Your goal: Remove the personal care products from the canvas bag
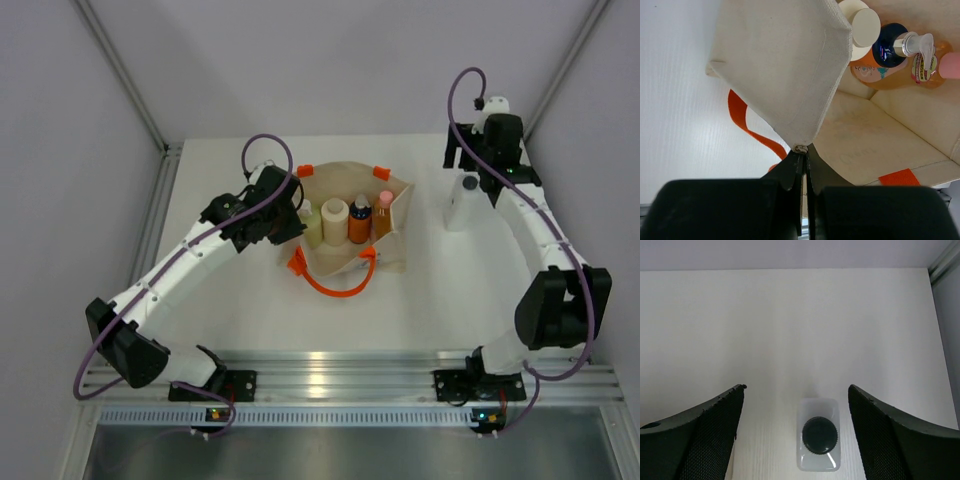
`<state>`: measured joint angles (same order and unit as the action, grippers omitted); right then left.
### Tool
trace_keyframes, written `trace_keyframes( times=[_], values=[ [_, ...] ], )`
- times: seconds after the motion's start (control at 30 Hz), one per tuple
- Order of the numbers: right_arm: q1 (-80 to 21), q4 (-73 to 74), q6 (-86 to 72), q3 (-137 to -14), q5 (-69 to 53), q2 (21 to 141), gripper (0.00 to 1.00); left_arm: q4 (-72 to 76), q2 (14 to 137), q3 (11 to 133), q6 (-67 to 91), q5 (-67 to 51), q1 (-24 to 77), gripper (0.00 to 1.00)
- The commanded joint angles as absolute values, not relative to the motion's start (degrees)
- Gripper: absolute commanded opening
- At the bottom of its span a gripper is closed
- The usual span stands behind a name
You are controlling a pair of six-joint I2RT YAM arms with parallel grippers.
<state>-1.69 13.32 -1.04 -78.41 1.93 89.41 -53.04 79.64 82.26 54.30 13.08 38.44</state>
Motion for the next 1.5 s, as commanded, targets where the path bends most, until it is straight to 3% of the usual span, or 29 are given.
trace_keyframes(
  times=[0.0,0.3,0.5,1.0,1.47],
  values=[
    [-8.5,19.8,-0.5,-84.0,1.4,83.7,0.81,-53.0,78.2,81.7,55.6,9.8,38.7,0.0],
    [-33.4,27.9,-3.3,-90.9,5.9,78.2,0.68,-53.0,76.6,78.4,61.9,11.6,38.7,0.0],
    [-43.2,28.1,-4.7,-92.5,6.2,85.6,0.62,-53.1,74.2,76.1,66.2,13.2,38.7,0.0],
    [-43.8,30.0,-4.1,-99.5,8.9,101.7,0.56,-53.1,72.3,74.4,68.5,14.9,38.7,0.0],
    [-42.6,29.9,-6.2,-99.1,8.8,107.5,0.54,-53.1,72.0,74.4,68.2,14.7,38.7,0.0]
  ],
)
